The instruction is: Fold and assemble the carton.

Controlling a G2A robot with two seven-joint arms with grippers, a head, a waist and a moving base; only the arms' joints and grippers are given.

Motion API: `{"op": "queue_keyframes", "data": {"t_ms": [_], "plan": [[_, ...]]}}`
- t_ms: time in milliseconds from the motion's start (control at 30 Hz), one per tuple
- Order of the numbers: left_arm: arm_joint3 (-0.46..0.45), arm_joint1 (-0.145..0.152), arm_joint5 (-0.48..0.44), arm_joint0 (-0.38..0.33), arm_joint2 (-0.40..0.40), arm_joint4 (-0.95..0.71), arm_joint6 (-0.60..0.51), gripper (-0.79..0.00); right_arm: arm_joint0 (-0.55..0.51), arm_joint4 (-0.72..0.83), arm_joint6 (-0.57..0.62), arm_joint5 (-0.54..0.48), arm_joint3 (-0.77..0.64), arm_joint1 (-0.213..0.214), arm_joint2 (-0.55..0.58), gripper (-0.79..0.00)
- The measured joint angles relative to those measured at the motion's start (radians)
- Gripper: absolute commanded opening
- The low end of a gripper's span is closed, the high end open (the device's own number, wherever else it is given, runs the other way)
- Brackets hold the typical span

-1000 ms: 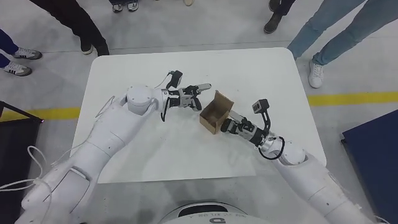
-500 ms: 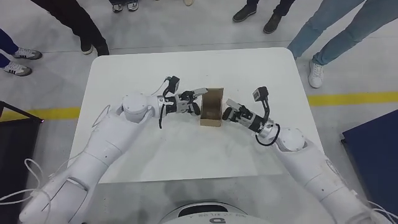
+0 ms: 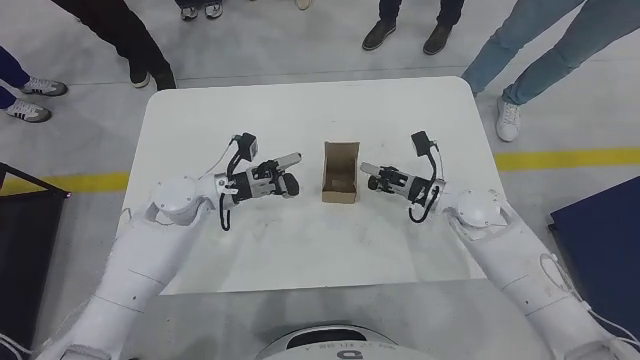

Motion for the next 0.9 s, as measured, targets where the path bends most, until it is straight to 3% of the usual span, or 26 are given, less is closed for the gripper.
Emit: {"op": "queue_keyframes", "data": {"t_ms": [200, 267, 600, 733, 800, 900], "plan": [[-0.061, 0.019, -0.037, 0.121, -0.085, -0.021, 0.018, 0.000, 0.009, -0.042, 0.017, 0.049, -0.032, -0.004, -0.019, -0.376], [-0.077, 0.022, -0.045, 0.143, -0.105, -0.030, 0.021, 0.000, 0.015, -0.068, 0.015, 0.068, -0.043, -0.006, -0.027, -0.379], [-0.102, 0.028, -0.050, 0.168, -0.142, -0.034, 0.023, 0.000, 0.053, -0.275, -0.018, 0.223, -0.120, -0.018, -0.100, -0.428], [-0.103, 0.029, -0.055, 0.172, -0.148, -0.035, 0.029, 0.000, 0.054, -0.342, -0.017, 0.297, -0.183, -0.019, -0.115, -0.551], [-0.103, 0.029, -0.057, 0.174, -0.153, -0.035, 0.030, 0.000, 0.051, -0.392, -0.009, 0.346, -0.225, -0.017, -0.122, -0.653], [-0.104, 0.030, -0.058, 0.176, -0.156, -0.038, 0.033, 0.000, 0.050, -0.504, 0.022, 0.449, -0.289, -0.014, -0.142, -0.653]]}}
